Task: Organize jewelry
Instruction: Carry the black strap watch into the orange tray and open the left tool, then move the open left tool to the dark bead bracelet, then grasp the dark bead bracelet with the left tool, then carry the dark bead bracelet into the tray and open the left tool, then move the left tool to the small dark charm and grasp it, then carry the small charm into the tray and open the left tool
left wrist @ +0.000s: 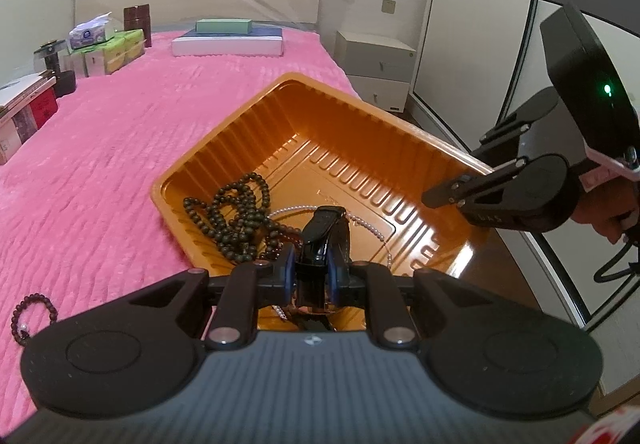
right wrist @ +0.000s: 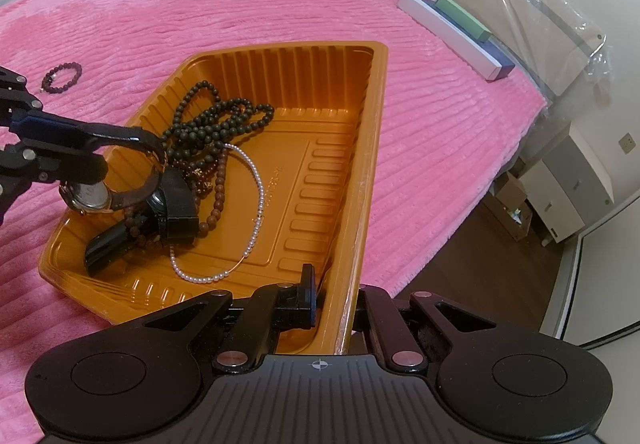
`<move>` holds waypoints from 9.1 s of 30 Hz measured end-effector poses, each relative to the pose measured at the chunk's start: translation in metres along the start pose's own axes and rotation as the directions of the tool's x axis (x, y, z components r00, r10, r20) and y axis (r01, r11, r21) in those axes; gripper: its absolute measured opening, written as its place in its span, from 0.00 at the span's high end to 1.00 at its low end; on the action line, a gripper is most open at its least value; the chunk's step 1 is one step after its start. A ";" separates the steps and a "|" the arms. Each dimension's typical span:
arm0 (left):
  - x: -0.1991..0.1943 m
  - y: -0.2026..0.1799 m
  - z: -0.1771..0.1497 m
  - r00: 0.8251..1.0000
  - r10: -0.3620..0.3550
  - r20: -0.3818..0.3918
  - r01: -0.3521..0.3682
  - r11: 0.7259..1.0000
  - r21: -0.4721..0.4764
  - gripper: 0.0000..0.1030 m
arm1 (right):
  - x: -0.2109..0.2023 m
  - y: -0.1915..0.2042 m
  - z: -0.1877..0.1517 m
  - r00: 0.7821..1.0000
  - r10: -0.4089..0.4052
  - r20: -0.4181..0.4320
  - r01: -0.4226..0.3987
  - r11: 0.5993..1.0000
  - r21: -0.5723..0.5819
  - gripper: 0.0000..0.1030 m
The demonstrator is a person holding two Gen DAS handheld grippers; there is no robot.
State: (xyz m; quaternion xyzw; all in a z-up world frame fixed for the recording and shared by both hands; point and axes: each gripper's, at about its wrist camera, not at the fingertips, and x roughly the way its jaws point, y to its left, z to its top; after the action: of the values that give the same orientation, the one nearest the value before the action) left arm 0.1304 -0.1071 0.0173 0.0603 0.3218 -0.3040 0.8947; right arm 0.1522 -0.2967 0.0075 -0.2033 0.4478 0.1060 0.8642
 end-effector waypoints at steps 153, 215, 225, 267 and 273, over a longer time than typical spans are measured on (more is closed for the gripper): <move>0.012 0.019 0.014 0.998 0.023 0.059 -0.025 0.999 0.026 0.75 | 0.003 0.000 -0.004 1.000 0.002 -0.009 -0.002 1.000 0.002 0.96; -0.025 0.165 -0.088 0.892 0.447 -0.068 -0.451 0.891 -0.062 0.92 | 0.004 0.000 -0.005 1.000 -0.005 -0.017 0.005 1.000 -0.003 0.96; -0.034 0.106 -0.050 0.948 0.316 0.032 -0.315 0.949 -0.023 0.92 | 0.005 0.000 -0.006 1.000 -0.005 -0.016 0.005 1.000 -0.003 0.96; 0.038 -0.023 -0.001 0.999 -0.038 0.026 0.033 0.982 0.185 0.92 | 0.006 -0.002 -0.006 1.000 0.000 -0.016 0.000 1.000 -0.003 0.96; 0.037 -0.022 0.000 0.999 -0.028 0.029 0.023 0.984 0.179 0.83 | 0.006 -0.002 -0.006 1.000 0.000 -0.015 0.000 1.000 -0.004 0.96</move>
State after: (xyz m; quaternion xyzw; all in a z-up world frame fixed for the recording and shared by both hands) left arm 0.1395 -0.1434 -0.0035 0.1315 0.2800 -0.3440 0.8865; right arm 0.1519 -0.3010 0.0000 -0.2058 0.4542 0.1051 0.8604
